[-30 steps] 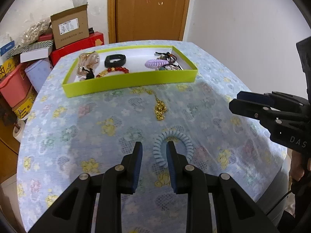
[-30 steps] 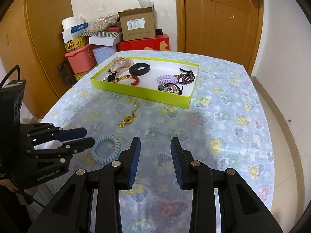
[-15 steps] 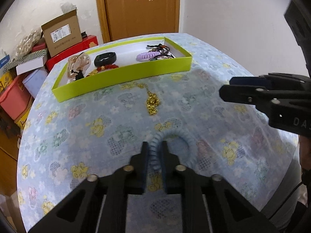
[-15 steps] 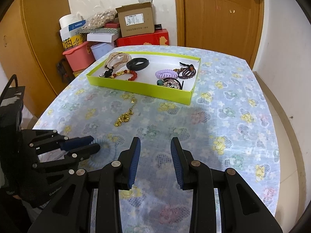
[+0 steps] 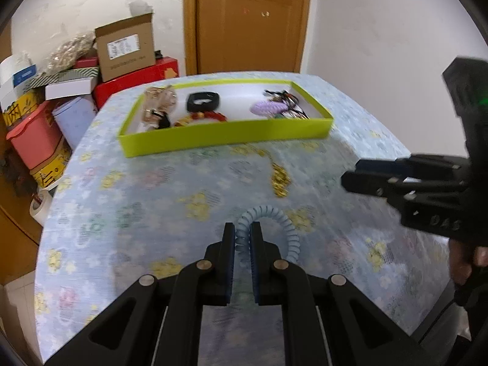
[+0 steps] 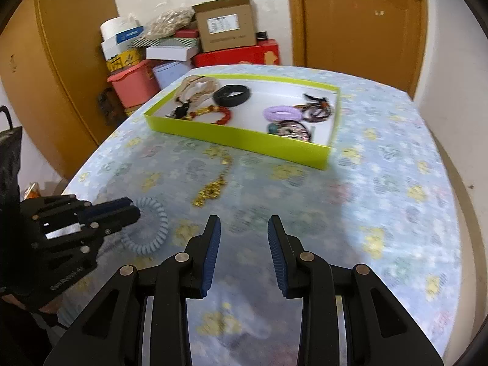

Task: Organize jewelry
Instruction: 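Grasp the blue coil hair tie with the left tool while the right tool grasps the gold chain pendant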

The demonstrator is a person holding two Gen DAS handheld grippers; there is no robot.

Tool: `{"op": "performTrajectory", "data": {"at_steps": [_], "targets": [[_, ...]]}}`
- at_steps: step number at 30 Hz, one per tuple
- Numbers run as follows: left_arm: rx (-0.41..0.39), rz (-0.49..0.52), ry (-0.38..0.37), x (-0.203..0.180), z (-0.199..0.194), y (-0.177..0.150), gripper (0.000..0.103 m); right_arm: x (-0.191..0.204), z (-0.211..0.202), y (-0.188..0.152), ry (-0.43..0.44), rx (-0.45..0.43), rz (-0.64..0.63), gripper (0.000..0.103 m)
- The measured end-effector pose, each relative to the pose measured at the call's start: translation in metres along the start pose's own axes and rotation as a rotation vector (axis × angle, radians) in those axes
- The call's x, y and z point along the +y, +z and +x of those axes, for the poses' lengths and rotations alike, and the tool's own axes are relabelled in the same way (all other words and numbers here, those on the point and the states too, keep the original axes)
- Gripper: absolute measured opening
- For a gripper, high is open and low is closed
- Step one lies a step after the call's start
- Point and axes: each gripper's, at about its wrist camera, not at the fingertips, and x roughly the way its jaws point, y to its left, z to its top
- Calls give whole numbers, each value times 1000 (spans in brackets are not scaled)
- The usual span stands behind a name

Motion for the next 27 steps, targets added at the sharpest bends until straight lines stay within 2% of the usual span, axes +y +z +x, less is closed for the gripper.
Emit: {"op": "performTrajectory", "data": {"at_steps": [10, 15, 19, 20, 22, 24, 27], "targets": [[-25, -68, 10, 29, -9, -3, 10, 21, 46, 14, 49, 47, -64, 37], [-28, -92, 8, 40, -9, -4, 10, 29, 56, 23, 26, 45, -92, 38], [-29, -107, 5, 46, -8, -5, 10, 41, 61, 23, -28, 41, -162, 37], [-29, -110, 3, 48, -8, -5, 10, 44, 61, 23, -41, 38, -177, 34], [-27, -114, 1, 50, -8, -7, 10, 48, 61, 22, -31, 35, -185, 16], [-27, -117, 0, 50, -7, -8, 10, 52, 61, 22, -39, 36, -200, 11], [-31, -120, -2, 51, -9, -8, 10, 54, 61, 21, -51, 36, -208, 10]]}}
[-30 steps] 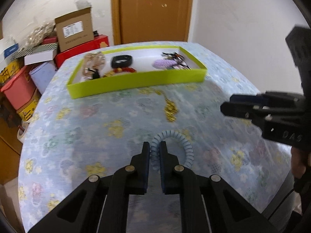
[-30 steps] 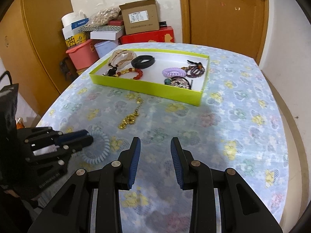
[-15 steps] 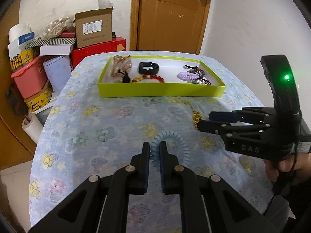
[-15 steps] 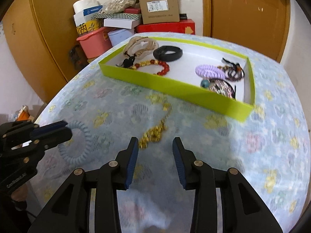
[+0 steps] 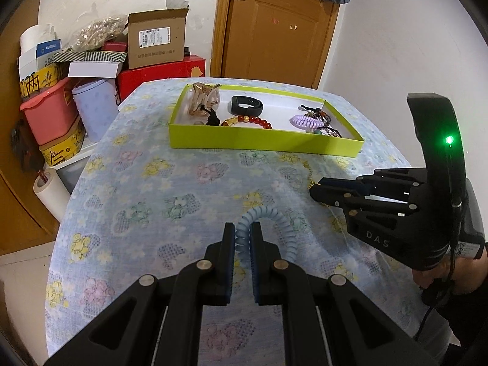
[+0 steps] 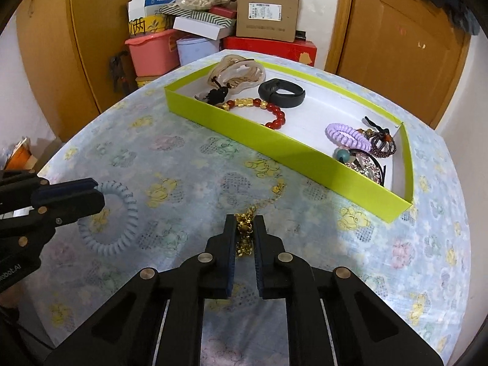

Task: Organize jewelry
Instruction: 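Grasp the blue coil hair tie with the left tool while the right tool grasps the gold chain pendant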

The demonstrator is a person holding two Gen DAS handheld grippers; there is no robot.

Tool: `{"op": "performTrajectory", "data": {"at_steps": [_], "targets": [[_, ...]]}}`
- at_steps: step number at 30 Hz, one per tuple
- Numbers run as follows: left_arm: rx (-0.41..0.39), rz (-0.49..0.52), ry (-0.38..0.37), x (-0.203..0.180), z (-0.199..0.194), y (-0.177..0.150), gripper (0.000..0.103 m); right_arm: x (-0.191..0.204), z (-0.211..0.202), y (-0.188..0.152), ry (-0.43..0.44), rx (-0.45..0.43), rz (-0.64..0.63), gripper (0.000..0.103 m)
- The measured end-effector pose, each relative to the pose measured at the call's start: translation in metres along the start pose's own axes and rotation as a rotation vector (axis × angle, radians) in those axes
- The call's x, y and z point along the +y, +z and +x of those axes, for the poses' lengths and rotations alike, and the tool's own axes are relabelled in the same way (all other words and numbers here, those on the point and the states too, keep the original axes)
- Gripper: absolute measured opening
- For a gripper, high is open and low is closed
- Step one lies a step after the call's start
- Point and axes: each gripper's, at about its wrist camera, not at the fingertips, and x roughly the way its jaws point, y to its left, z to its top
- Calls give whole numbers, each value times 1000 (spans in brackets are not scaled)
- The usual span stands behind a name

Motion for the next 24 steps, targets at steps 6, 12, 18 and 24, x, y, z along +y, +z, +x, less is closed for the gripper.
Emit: {"op": "performTrajectory", "data": {"at_steps": [6, 12, 18, 24], "targets": [[-10, 0, 0, -1, -7, 1, 10, -7, -17, -3, 27, -29, 45, 10], [-25, 8, -6, -7, -15, 3, 10, -14, -52, 0, 51, -97, 71, 10], [-46, 20, -10, -13, -26, 8, 10, -21, -82, 6, 81, -154, 95, 10], [-62, 34, -14, -18, -34, 16, 10, -22, -109, 14, 95, -205, 81, 10]]}}
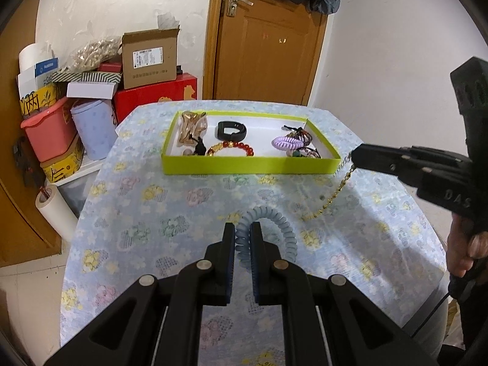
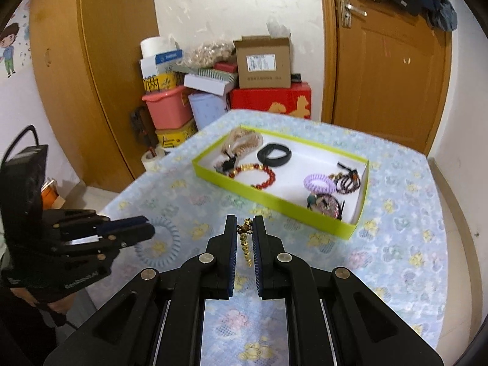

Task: Organize jewelry
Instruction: 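Grasp the blue coil hair tie with the left tool while the right tool grasps the gold chain pendant, then carry both held items into the lime-green tray and open both tools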

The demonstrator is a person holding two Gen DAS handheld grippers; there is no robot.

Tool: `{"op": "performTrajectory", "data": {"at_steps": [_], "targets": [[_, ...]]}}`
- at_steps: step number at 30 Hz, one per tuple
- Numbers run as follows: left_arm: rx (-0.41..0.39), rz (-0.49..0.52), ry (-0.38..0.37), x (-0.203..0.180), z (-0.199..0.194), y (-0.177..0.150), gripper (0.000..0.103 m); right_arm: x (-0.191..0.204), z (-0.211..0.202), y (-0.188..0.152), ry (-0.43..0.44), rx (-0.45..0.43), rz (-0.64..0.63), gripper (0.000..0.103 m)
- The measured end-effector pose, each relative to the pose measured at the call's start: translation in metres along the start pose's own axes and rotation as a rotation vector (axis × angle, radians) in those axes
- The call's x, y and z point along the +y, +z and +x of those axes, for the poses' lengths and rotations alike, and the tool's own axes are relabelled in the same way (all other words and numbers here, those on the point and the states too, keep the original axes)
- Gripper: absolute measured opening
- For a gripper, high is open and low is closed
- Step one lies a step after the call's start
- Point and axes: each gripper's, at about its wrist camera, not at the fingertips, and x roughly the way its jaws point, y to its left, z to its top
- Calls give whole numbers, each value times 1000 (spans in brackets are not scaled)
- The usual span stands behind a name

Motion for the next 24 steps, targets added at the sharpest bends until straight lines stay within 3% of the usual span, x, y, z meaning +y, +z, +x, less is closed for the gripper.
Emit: {"op": "performTrajectory", "data": {"at_steps": [10, 24], "targets": [[-44, 50, 1, -9, -9, 25, 10, -3, -26, 25, -10, -62, -28, 10], [-70, 75, 2, -8, 9, 74, 10, -21, -25, 57, -27, -94, -28, 10]]}}
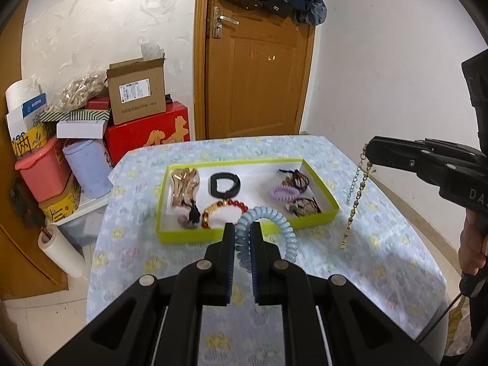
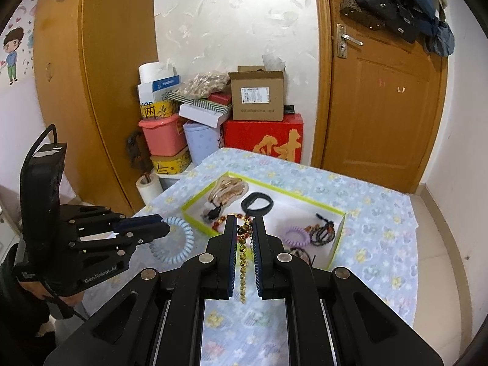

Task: Organize jewelry
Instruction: 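Carry both held items into the lime-green tray and open both tools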

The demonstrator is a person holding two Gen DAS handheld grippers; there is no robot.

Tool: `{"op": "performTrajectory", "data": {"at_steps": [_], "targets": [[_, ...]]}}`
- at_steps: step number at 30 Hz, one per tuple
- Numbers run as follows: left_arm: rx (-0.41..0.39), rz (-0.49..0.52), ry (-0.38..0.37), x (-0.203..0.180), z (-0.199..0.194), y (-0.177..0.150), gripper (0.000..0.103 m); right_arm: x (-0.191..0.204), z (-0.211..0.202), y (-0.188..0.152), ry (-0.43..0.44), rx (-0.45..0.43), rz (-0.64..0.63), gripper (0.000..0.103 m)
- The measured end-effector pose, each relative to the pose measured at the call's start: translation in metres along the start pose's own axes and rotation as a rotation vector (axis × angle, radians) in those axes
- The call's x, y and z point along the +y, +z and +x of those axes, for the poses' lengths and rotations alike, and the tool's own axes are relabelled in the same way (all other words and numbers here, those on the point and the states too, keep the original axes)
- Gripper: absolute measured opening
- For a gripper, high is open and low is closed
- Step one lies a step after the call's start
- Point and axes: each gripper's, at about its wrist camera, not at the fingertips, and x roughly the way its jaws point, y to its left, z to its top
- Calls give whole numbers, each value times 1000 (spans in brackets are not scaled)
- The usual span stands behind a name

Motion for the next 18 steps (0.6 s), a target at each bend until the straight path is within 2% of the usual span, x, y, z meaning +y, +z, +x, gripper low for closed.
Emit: {"op": "performTrajectory", "data": {"at_steps": [9, 18], "targets": [[2, 8, 10, 8, 29, 27, 10, -16, 19, 21, -4, -15, 15, 10], [38, 6, 14, 16, 69, 39, 10, -31, 56, 25, 4, 28, 36, 10]]}}
